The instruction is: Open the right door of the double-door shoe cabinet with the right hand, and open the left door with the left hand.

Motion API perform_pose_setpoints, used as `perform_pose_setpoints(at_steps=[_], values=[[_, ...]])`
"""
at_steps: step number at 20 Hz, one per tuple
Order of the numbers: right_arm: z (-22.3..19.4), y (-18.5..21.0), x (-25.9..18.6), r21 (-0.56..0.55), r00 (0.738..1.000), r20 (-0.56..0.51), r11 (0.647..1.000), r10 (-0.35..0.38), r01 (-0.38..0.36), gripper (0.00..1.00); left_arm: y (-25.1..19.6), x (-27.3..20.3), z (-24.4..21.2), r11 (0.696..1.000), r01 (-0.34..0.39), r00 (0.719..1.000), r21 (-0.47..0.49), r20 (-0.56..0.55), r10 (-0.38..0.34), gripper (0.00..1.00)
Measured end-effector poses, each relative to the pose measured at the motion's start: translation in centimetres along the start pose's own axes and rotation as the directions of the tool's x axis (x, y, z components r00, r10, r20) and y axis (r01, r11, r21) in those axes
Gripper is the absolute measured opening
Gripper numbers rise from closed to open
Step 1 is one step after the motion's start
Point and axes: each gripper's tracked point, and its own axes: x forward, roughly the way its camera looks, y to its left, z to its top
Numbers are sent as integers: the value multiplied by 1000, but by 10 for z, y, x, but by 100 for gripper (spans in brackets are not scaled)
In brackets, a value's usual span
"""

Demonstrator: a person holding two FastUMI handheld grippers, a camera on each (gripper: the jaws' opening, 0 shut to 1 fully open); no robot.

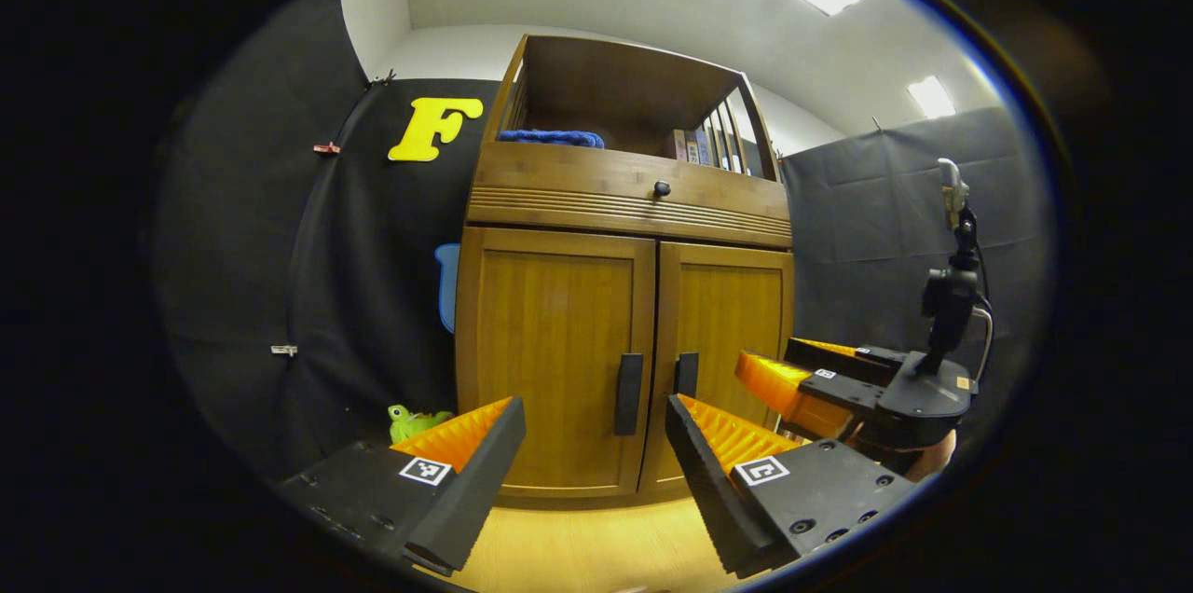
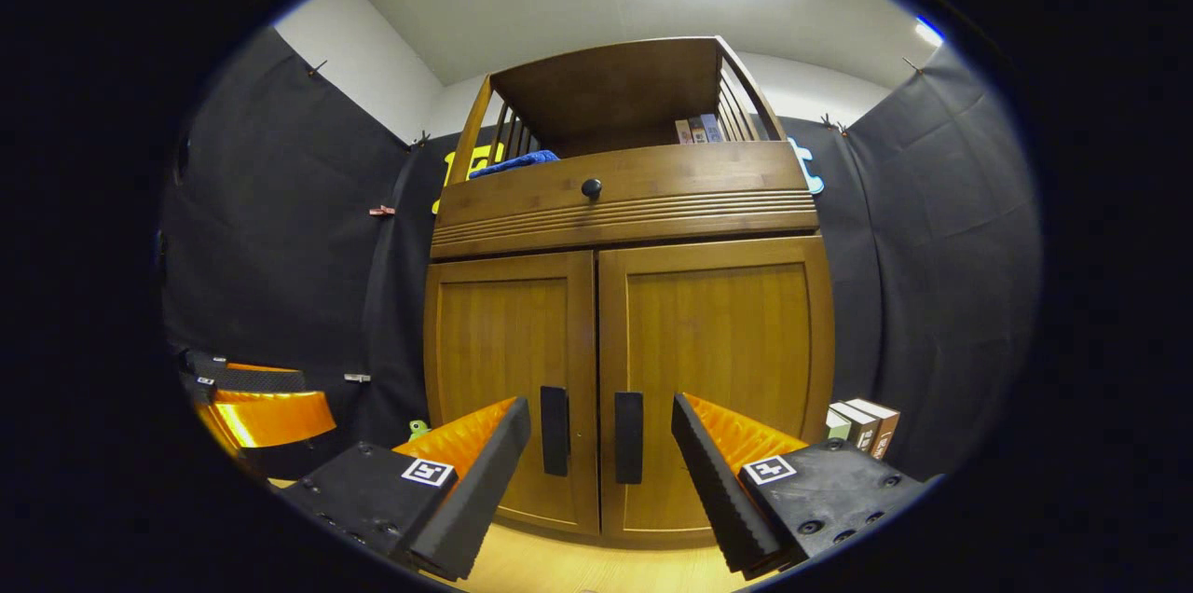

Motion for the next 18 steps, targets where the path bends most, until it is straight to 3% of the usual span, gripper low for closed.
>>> perform_pose_setpoints(at_steps=[12,13,14,18], values=[[-56,-14,80,-31,996,-64,998,-62,60,95,26,-10,-2,999,-35,999,7,-5,35,92],[-62,-14,85,-41,995,-69,997,-68,65,99,27,-11,0,999,-35,999,6,-2,35,92],[-68,-14,89,-51,995,-71,996,-73,69,93,28,-11,0,999,-36,999,5,0,36,94],[-92,-18,107,-50,990,-113,995,-88,83,89,35,-9,-1,998,-54,999,13,2,54,94]])
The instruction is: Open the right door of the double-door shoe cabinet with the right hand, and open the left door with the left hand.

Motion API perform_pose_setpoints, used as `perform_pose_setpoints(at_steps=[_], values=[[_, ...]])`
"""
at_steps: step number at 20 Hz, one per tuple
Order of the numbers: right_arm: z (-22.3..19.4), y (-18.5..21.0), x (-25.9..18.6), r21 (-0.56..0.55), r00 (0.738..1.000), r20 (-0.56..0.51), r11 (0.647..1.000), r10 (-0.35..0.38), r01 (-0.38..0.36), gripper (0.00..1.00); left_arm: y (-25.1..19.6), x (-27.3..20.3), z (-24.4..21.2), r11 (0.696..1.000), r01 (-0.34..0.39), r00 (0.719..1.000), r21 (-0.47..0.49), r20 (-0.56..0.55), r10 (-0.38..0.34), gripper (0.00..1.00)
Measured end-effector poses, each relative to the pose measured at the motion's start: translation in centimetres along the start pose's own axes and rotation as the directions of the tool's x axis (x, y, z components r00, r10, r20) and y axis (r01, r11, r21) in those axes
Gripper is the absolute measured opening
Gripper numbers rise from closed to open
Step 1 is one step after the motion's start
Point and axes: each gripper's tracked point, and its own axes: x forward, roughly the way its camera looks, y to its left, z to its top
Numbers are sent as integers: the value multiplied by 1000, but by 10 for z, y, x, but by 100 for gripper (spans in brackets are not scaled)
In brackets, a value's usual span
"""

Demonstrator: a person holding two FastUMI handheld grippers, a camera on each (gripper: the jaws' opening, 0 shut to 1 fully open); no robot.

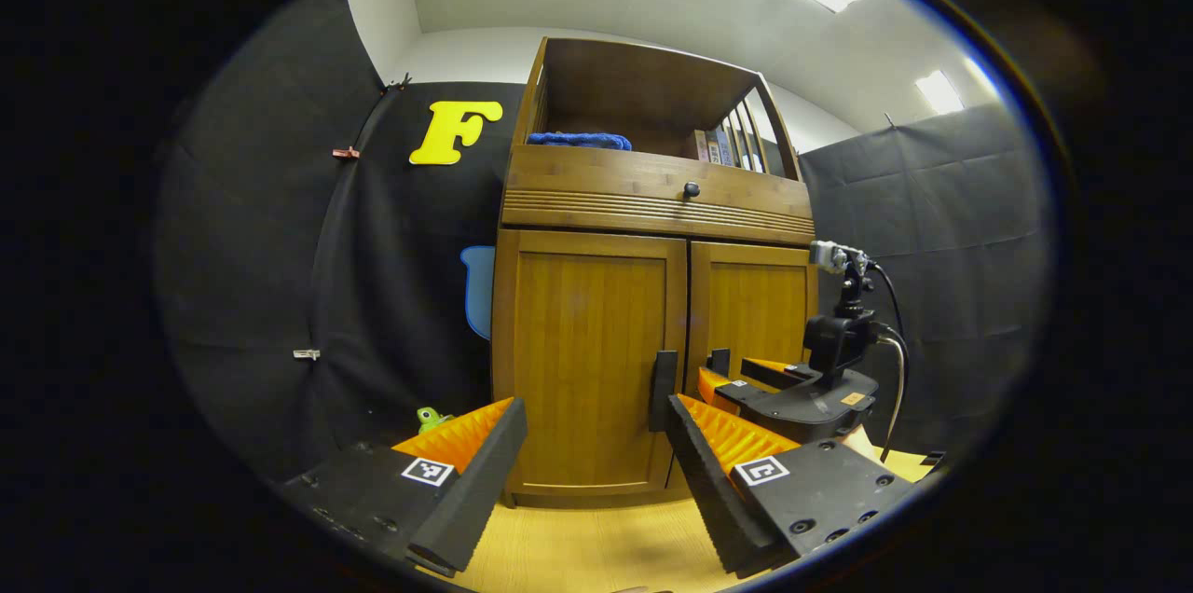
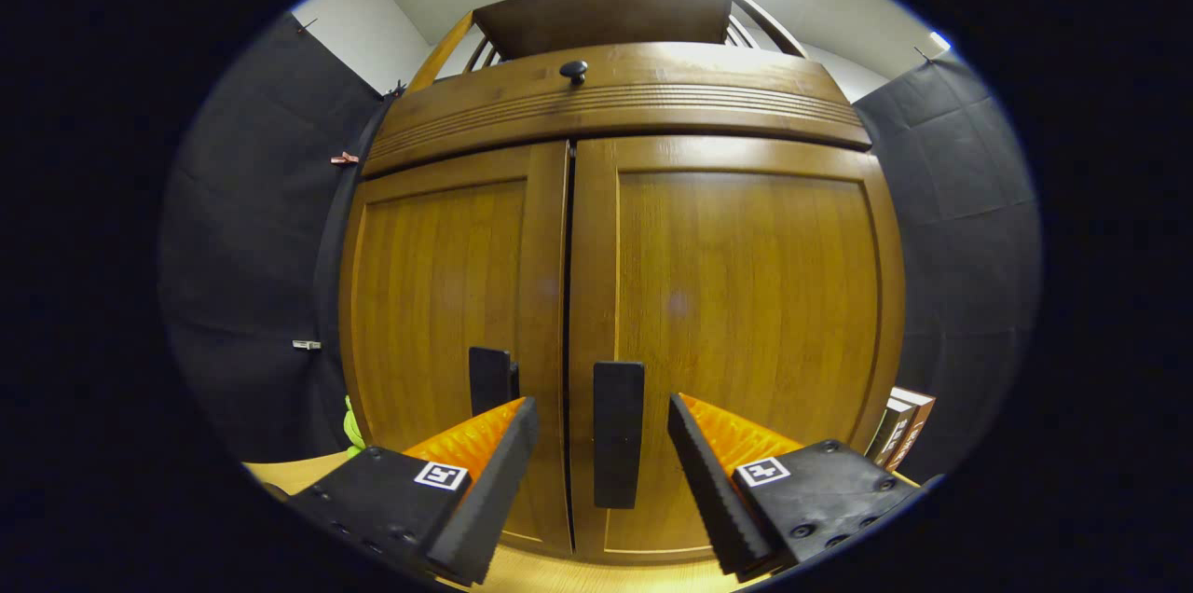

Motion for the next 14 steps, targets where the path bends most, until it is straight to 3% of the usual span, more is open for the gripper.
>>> perform_pose_setpoints(at_steps=[3,5,8,9,10,14], values=[[-19,-6,19,8,999,-31,1000,-19,19,75,5,3,-3,1000,-11,1000,8,-11,11,94],[-28,-11,29,11,998,-46,999,-32,33,72,9,6,-8,1000,-25,999,14,-23,25,94],[-32,-11,33,-27,998,-38,999,-44,43,38,13,9,-14,999,-36,999,13,-37,36,94],[-31,-11,34,-45,999,-31,998,-40,38,37,13,10,-15,999,-37,998,11,-42,37,94],[-32,-11,31,-51,999,-32,998,-35,33,28,15,11,-17,999,-38,998,10,-46,38,94],[-31,-9,23,-44,999,-33,999,6,-8,26,15,12,-20,999,-43,998,9,-54,43,93]])
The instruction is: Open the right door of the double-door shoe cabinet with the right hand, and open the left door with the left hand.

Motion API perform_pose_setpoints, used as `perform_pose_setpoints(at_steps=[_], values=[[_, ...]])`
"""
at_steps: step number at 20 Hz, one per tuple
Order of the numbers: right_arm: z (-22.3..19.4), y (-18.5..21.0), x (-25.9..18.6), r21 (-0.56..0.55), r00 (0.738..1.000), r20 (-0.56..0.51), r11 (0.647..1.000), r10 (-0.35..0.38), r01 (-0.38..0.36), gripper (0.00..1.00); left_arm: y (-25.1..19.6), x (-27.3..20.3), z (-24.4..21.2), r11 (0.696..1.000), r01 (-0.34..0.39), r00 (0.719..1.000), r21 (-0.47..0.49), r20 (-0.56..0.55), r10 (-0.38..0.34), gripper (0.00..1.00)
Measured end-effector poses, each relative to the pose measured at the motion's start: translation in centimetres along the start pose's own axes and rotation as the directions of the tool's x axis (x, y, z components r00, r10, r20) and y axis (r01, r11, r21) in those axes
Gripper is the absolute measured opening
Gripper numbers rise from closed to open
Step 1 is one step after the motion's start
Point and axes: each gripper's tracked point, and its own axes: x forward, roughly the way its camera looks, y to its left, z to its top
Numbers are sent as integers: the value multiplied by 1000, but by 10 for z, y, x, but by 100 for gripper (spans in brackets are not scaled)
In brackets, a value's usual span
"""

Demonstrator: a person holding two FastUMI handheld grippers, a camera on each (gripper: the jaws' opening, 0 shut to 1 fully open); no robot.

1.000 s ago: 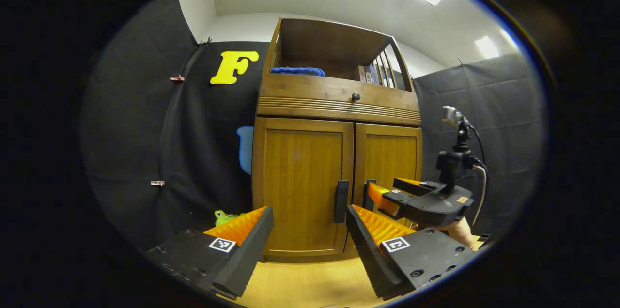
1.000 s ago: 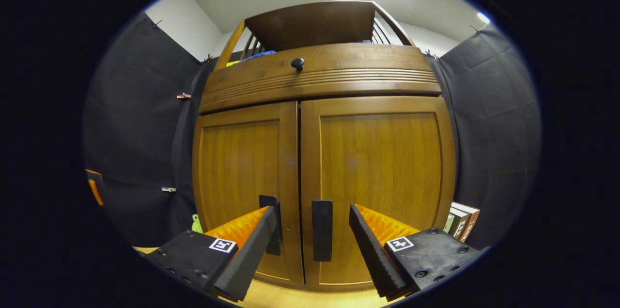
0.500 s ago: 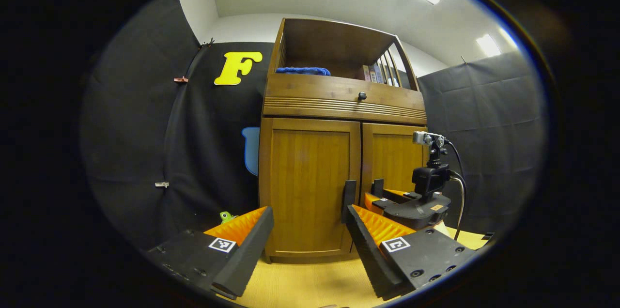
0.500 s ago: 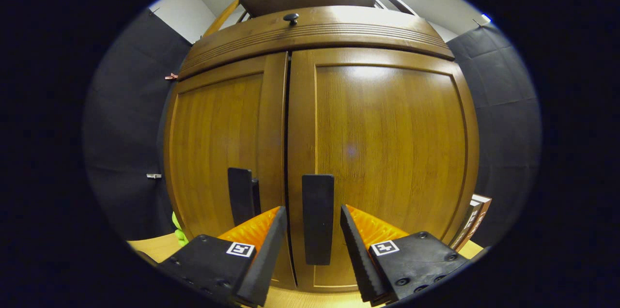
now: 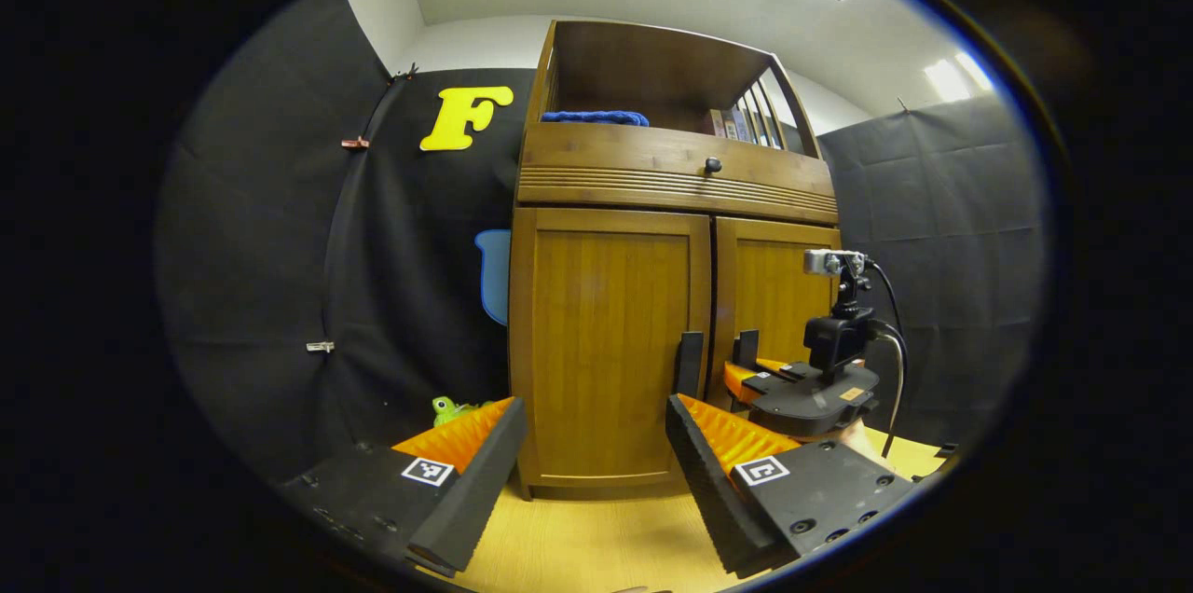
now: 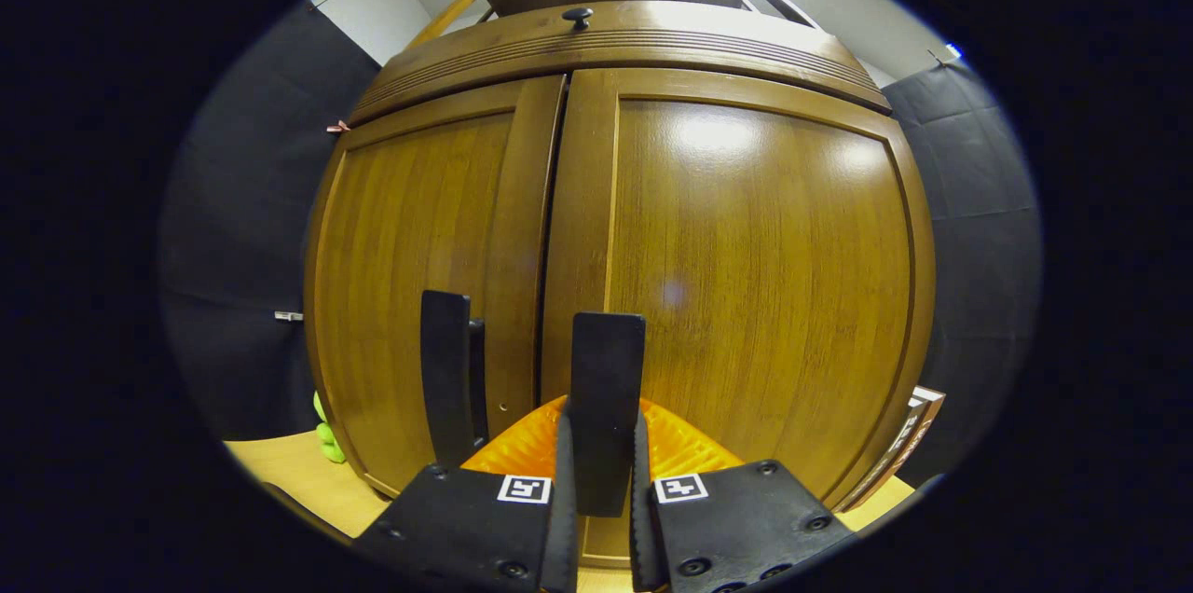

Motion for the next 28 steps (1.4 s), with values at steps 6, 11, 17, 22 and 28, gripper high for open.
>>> perform_pose_setpoints(at_steps=[6,11,17,22,28], values=[[5,0,-33,16,999,-17,999,51,-51,26,-11,-7,3,1000,6,1000,-11,2,-6,93],[10,-5,-67,24,996,-23,996,86,-85,26,-29,-15,7,1000,26,1000,-14,7,-26,93],[16,-20,-109,37,991,-28,991,133,-132,22,-57,-16,11,998,65,998,-20,13,-64,92],[20,-38,-144,43,988,-32,987,154,-153,25,-87,-15,6,994,109,994,-5,11,-109,94],[26,-72,-182,49,989,-39,989,140,-138,25,-124,-7,5,985,174,985,-12,14,-174,94]])
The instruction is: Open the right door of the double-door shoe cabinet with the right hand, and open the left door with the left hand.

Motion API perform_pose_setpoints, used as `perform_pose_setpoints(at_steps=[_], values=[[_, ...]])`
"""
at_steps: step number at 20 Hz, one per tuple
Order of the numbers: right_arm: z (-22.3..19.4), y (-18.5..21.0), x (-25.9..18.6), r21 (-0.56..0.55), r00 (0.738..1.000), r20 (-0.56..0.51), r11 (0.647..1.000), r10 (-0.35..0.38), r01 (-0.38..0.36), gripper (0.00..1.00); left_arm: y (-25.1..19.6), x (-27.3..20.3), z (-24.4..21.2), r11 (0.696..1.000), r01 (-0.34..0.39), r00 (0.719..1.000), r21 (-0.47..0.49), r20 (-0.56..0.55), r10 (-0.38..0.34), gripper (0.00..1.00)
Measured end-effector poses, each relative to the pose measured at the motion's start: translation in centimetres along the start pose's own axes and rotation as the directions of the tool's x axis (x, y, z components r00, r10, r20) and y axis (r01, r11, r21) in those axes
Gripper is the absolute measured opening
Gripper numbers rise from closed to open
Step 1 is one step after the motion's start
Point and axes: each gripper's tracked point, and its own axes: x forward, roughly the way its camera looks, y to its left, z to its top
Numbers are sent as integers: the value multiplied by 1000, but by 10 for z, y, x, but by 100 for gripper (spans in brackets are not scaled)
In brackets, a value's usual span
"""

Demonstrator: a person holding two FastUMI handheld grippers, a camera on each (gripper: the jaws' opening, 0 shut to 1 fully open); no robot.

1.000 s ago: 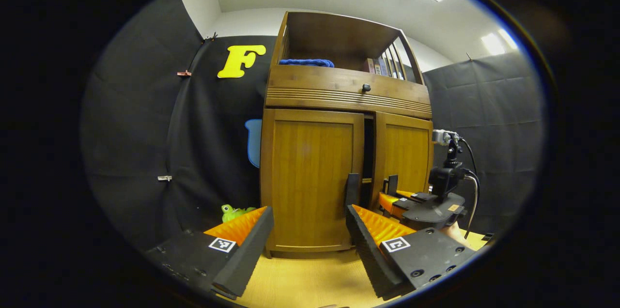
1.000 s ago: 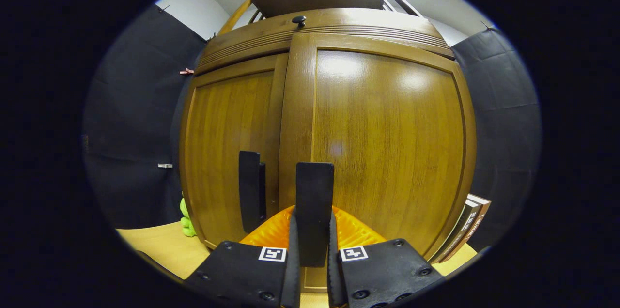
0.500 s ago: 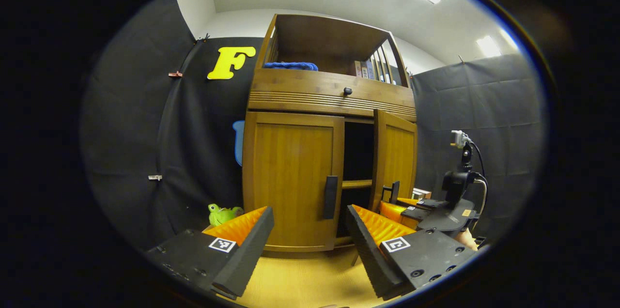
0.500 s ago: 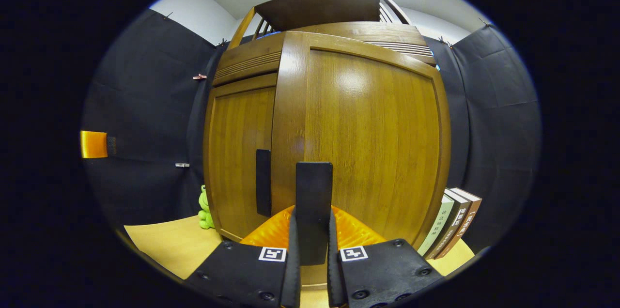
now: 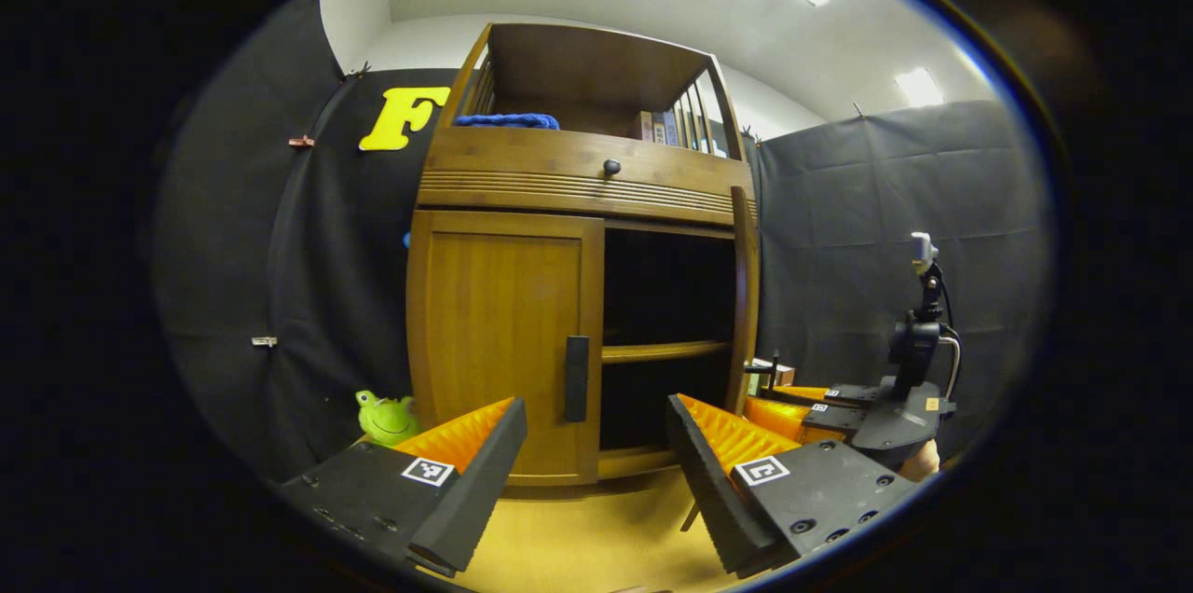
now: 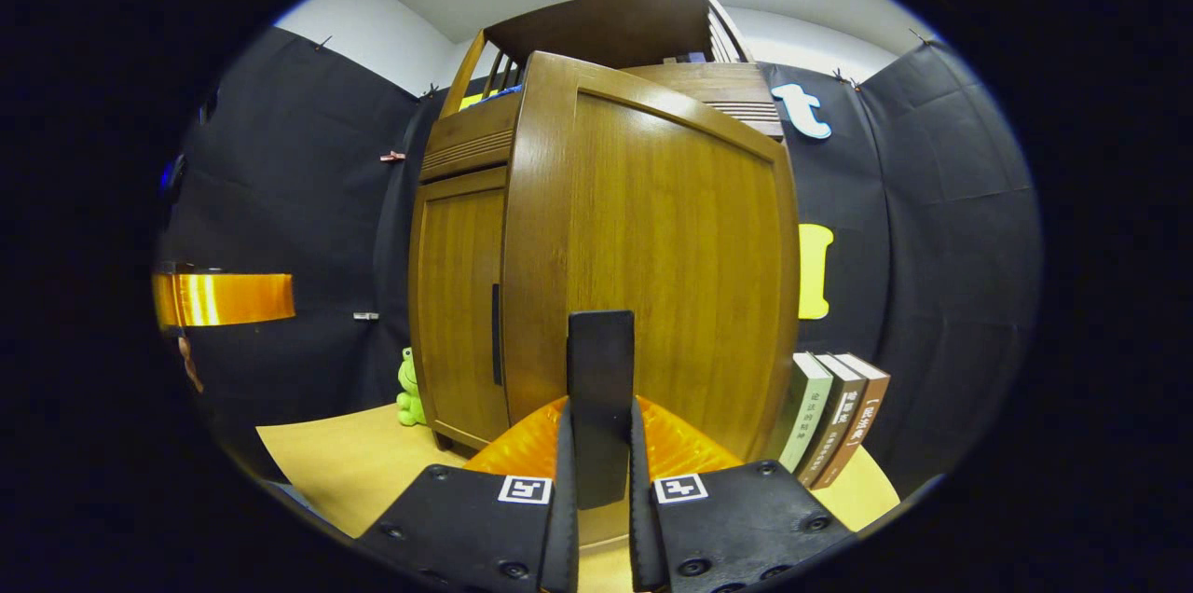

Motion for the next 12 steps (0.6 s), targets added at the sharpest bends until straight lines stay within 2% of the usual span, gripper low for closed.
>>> perform_pose_setpoints(at_steps=[1,2,4,6,11,12], values=[[1,-6,-7,-3,1000,0,1000,-8,8,21,-5,2,-1,1000,10,1000,-1,2,-10,94],[2,-11,-13,-6,1000,-1,1000,-17,17,25,-12,4,0,1000,20,1000,-3,4,-20,94],[4,-23,-26,-6,999,-1,999,-36,36,25,-23,9,0,999,41,999,-9,8,-41,94],[6,-35,-36,-1,999,0,999,-55,55,20,-36,12,1,998,61,998,-14,11,-61,94],[9,-66,-55,5,994,7,994,-110,110,22,-64,19,-1,995,100,995,-2,10,-100,94],[9,-70,-59,7,993,8,993,-115,115,18,-69,22,-1,994,108,994,-1,9,-108,94]])
